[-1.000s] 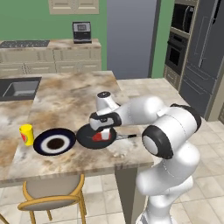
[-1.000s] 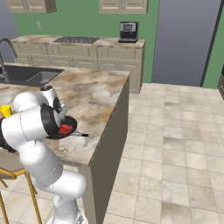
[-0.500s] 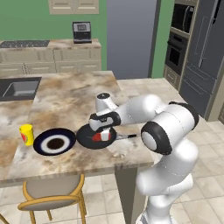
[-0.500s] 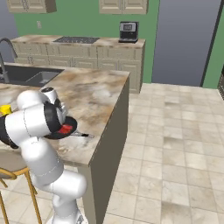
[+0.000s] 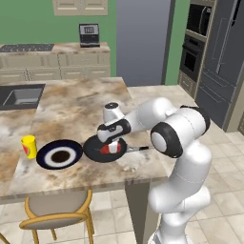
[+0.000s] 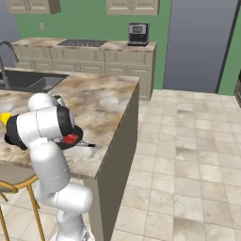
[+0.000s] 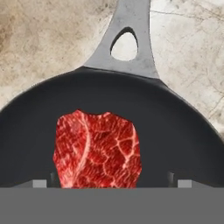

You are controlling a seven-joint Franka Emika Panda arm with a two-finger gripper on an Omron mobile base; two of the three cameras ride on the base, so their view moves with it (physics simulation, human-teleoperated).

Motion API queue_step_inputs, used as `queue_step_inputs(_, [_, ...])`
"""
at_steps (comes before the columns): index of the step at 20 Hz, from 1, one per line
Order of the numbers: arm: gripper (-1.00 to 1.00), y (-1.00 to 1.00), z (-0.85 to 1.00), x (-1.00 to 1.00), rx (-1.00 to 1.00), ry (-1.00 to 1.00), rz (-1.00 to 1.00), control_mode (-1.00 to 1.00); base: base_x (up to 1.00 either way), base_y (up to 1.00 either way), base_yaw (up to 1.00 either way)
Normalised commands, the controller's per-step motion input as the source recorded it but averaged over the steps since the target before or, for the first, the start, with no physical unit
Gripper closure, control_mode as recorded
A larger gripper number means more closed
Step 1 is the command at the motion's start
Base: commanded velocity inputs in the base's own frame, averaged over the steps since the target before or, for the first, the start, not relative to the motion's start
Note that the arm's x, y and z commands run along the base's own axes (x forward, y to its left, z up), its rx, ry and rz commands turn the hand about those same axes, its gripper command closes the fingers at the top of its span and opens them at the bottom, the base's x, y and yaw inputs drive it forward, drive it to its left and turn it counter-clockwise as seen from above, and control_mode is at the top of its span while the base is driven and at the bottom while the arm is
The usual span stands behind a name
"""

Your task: Pick up the pan with the steak in it and place it on the dining table. Then place the steak on the plate.

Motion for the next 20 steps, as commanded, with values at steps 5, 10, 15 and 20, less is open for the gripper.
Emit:
queue_step_inputs(5, [-1.0, 0.12, -0.07, 0.0, -0.01, 0.02, 0.0, -1.0, 0.0, 0.0, 0.0])
queue_step_inputs(10, [-1.0, 0.27, -0.11, 0.01, -0.03, 0.03, -0.02, -1.0, 0.0, 0.0, 0.0])
queue_step_inputs(15, [-1.0, 0.05, -0.02, 0.02, 0.0, 0.01, 0.0, -1.0, 0.0, 0.0, 0.0])
queue_step_inputs(20, [-1.0, 0.0, -0.19, 0.02, 0.0, 0.0, 0.0, -1.0, 0.0, 0.0, 0.0])
